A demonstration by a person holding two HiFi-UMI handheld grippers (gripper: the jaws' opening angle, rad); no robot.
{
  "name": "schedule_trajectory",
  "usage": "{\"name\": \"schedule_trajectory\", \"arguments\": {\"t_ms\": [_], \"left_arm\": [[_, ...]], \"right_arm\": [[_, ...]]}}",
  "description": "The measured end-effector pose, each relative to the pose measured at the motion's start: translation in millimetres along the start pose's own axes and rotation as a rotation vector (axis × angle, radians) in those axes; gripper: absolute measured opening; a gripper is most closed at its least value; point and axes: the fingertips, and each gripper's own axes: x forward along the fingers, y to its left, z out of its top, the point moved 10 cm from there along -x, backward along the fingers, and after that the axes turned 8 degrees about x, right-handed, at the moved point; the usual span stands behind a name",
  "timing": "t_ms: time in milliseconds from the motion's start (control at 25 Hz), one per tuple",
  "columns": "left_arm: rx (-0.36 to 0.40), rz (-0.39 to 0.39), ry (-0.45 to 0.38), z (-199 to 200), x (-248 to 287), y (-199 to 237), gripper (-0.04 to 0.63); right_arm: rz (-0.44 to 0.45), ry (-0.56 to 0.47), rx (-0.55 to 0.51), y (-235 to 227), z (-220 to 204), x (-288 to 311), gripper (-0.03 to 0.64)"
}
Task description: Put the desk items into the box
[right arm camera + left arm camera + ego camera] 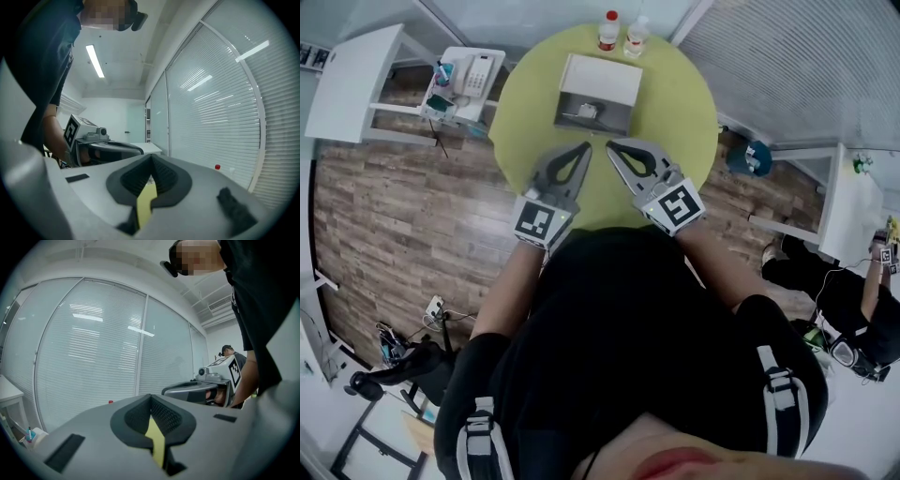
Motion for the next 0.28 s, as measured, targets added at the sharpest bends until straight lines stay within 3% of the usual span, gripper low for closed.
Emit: {"name": "schedule_trajectory", "arguments": {"t_ms": [280], "left_arm": [[0.006, 0.01, -0.035, 2.6, -1.3, 0.9, 0.012]], "right_arm": [[-0.003, 0.014, 0.005, 2.0, -0.1, 1.6, 0.015]]}}
